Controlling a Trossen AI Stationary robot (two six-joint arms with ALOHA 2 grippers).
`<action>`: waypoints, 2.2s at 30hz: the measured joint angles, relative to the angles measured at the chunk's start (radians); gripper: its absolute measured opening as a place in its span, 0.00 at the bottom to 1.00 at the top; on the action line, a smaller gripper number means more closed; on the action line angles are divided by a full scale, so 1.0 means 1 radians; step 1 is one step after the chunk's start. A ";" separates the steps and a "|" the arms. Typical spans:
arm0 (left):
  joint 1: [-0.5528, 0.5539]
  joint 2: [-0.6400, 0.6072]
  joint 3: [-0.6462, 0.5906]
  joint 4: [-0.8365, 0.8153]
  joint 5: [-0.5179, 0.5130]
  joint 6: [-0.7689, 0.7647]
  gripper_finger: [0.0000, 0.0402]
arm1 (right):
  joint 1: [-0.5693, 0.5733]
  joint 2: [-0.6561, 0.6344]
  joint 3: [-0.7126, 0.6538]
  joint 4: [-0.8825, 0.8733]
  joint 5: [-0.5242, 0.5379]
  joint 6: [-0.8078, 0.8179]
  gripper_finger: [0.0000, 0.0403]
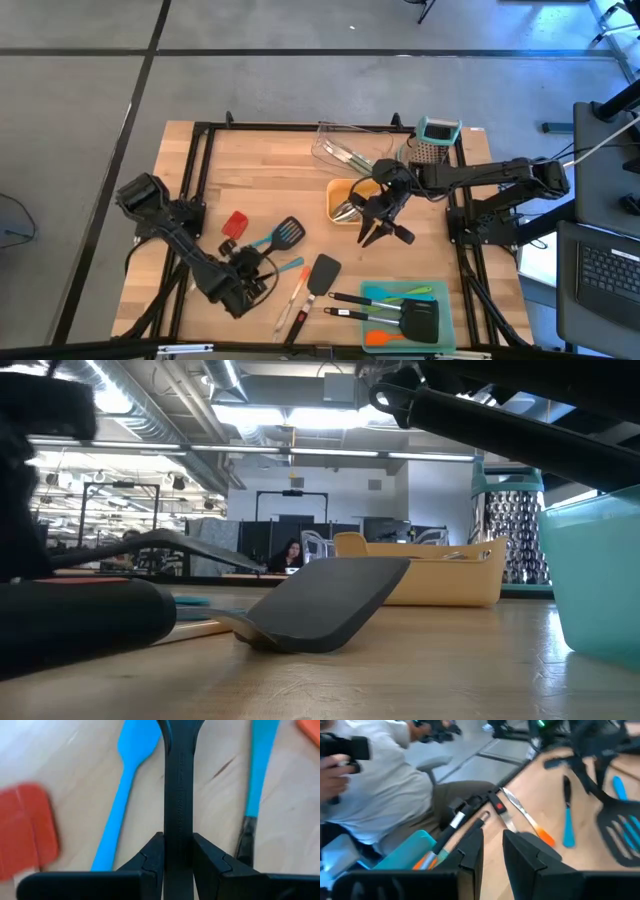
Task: Pick & Place Kitchen Items
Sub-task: Put the black spatula into the green bin
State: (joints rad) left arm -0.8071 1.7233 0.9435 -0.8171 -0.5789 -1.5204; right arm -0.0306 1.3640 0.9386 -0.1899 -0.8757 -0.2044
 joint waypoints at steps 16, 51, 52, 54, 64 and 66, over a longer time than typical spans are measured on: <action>0.213 -0.002 0.307 -0.093 -0.044 0.742 0.15 | 0.034 0.000 0.000 -0.020 -0.093 0.359 0.26; 0.318 0.192 0.697 -0.058 -0.141 1.664 0.15 | 0.058 0.017 0.002 0.116 0.225 0.842 0.68; 0.318 0.192 0.697 -0.052 -0.149 1.679 0.15 | 0.053 0.022 0.002 0.121 0.227 0.852 0.68; 0.319 0.192 0.697 -0.040 -0.164 1.714 0.15 | 0.048 0.045 0.002 0.128 0.226 0.877 0.68; 0.367 0.192 0.697 -0.017 -0.181 1.798 0.15 | 0.094 0.191 0.002 0.232 0.164 0.965 0.68; 0.368 0.192 0.697 -0.017 -0.181 1.812 0.15 | 0.097 0.204 0.002 0.235 0.165 0.979 0.68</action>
State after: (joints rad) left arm -0.4389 1.9156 1.6402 -0.8337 -0.7597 0.2920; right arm 0.0668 1.5675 0.9401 0.0452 -0.7104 0.7747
